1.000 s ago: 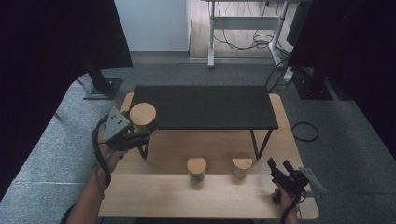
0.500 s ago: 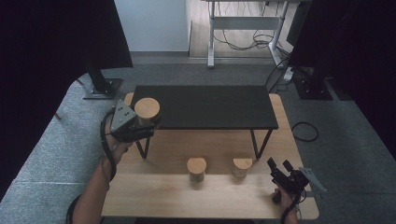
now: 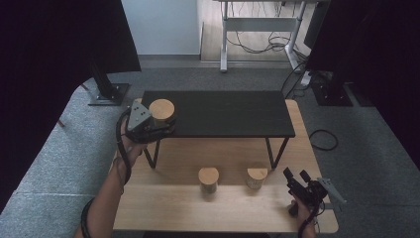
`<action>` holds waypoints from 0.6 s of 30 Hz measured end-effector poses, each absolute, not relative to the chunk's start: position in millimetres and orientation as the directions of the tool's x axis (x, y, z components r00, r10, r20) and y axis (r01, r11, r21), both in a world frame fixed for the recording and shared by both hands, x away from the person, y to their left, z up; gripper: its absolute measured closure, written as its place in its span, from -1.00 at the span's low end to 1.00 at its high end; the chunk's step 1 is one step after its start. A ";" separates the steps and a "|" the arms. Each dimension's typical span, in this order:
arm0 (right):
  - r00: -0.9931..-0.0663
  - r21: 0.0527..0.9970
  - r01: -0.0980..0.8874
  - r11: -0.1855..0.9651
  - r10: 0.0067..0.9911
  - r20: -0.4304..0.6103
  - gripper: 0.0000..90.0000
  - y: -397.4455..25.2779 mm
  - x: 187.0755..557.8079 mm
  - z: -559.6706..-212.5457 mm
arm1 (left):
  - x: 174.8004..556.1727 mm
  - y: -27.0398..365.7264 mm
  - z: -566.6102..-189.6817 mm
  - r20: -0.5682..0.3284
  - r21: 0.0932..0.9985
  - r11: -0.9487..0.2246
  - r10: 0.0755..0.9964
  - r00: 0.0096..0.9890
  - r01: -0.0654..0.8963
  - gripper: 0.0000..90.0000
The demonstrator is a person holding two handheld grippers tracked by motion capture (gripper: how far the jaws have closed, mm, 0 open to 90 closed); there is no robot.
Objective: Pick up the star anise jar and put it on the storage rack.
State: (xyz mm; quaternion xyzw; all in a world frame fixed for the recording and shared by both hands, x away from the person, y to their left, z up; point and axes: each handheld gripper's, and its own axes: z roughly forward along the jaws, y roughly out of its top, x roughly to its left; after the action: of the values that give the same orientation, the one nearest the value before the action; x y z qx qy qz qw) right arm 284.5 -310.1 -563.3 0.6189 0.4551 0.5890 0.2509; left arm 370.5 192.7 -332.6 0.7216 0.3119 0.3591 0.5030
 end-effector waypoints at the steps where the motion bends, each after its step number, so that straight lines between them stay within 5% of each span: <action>1: -0.108 0.847 0.268 -0.460 0.859 0.501 -0.71 -310.1 284.6 -563.3 | 372.1 192.3 -334.1 0.204 0.949 -0.300 0.813 0.546 0.093 -0.45; 18: -0.109 0.847 0.268 -0.459 0.859 0.500 -0.71 -310.0 284.5 -563.3 | 381.1 185.5 -339.5 0.205 0.947 -0.301 0.835 0.511 0.113 -0.47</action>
State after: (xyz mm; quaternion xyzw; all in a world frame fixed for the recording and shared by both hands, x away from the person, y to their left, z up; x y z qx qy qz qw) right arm 284.5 -310.0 -563.3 0.6185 0.4556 0.5892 0.2506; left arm 381.1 185.5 -339.5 0.7178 0.3299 0.3681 0.4903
